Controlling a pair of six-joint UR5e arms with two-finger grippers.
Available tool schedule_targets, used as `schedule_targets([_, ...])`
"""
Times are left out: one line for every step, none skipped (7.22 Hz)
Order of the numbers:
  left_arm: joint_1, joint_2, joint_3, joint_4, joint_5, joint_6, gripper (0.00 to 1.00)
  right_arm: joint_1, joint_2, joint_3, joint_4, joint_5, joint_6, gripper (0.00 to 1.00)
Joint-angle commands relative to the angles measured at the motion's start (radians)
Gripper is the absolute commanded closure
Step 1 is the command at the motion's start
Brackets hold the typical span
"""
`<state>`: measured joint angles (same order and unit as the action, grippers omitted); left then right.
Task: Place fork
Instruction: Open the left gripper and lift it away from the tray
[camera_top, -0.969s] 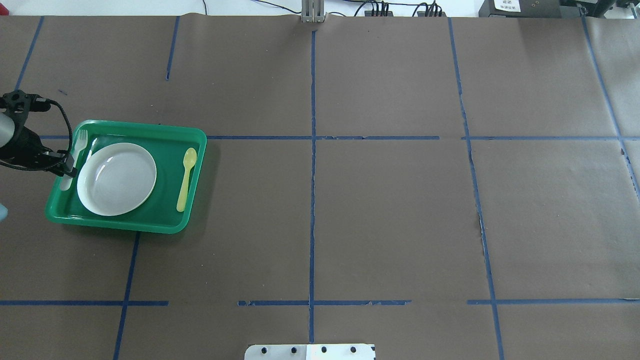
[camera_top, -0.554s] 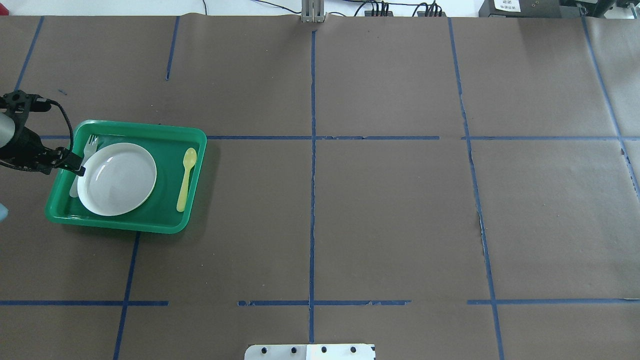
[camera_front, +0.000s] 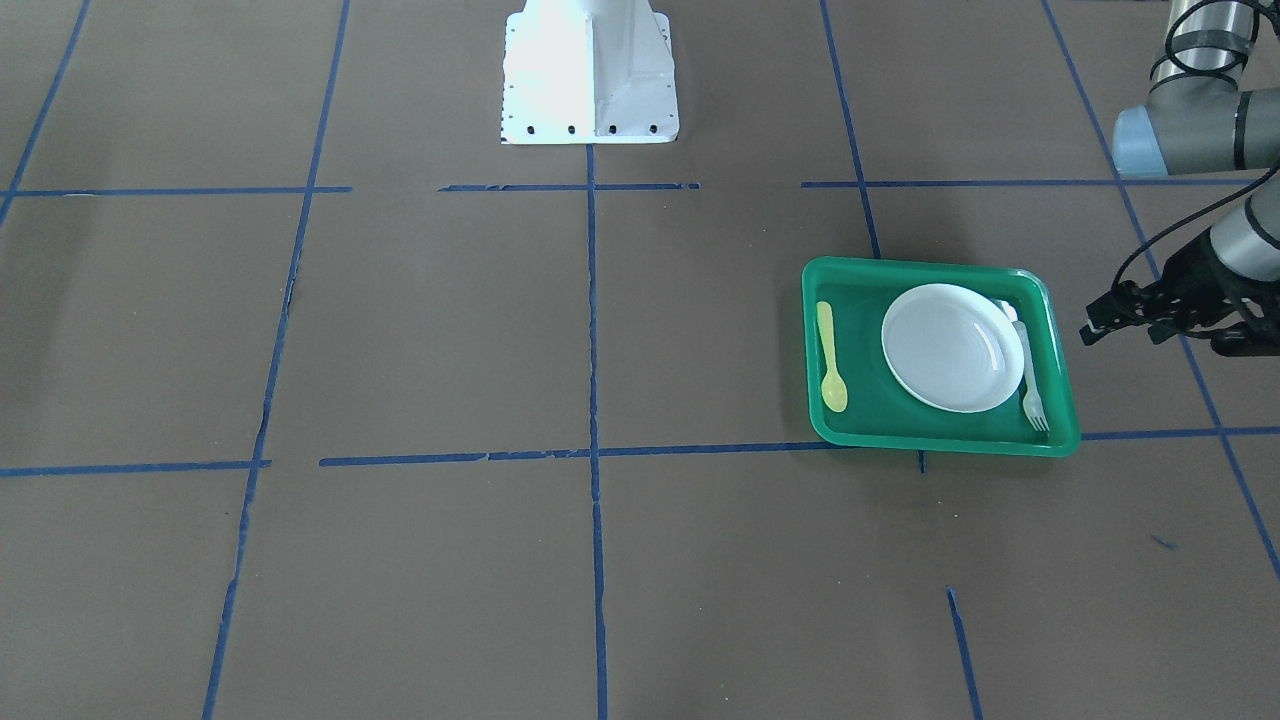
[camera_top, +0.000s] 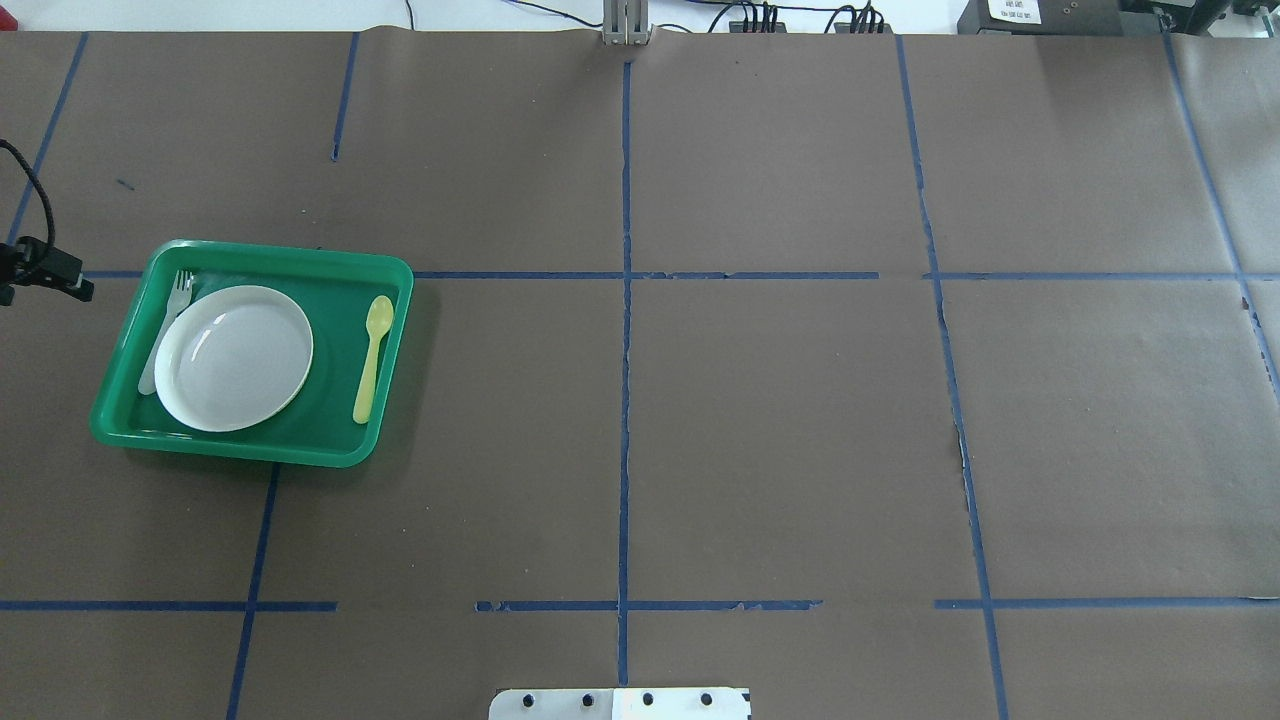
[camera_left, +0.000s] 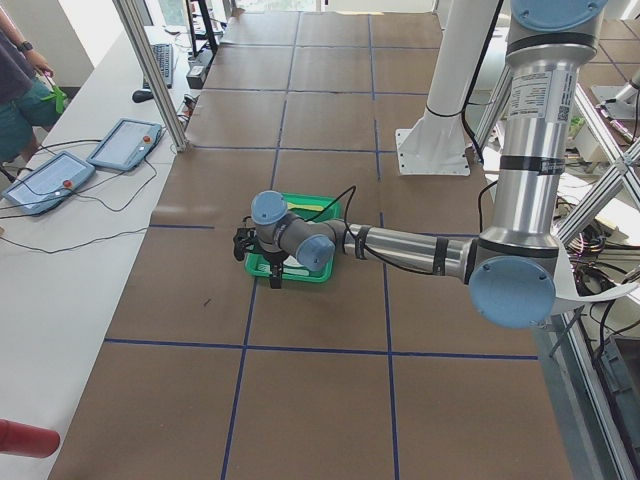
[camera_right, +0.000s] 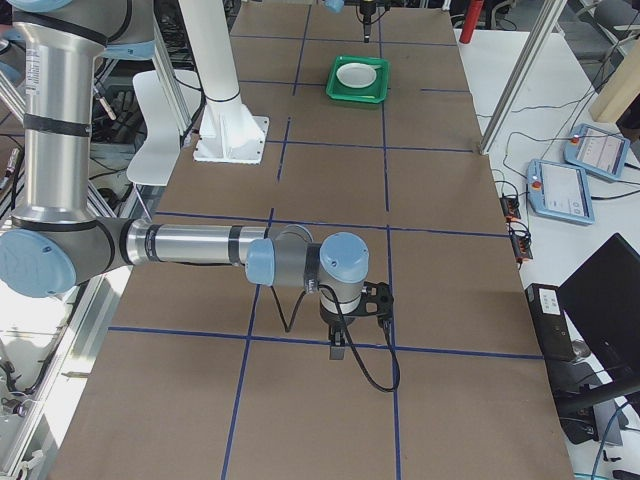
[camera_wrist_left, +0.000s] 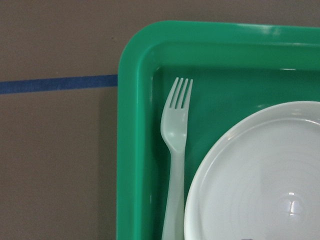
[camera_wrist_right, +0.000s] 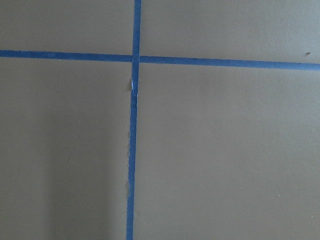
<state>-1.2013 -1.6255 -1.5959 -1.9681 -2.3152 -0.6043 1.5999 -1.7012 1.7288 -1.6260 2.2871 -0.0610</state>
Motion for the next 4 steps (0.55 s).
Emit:
schedule_targets([-0.16, 0.0, -0.044, 0.227, 0.0, 0.291, 0.0, 0.0, 0.0, 0.0, 0.0, 0.0, 0.0, 0.0])
schedule_targets([-0.234, 0.001, -0.071, 0.347, 0.004, 0.411, 0.0, 0.0, 0.0, 0.002, 0.0, 0.0, 0.0, 0.0])
schedule_targets([-0.298, 0.0, -0.075, 0.439, 0.005, 0.531, 0.0, 0.0, 0.0, 0.0, 0.0, 0.0, 0.001, 0.0])
schedule_targets([-0.343, 0.003, -0.075, 0.478, 0.001, 0.607, 0.0, 0.0, 0.0, 0.0, 0.0, 0.0, 0.0, 0.0])
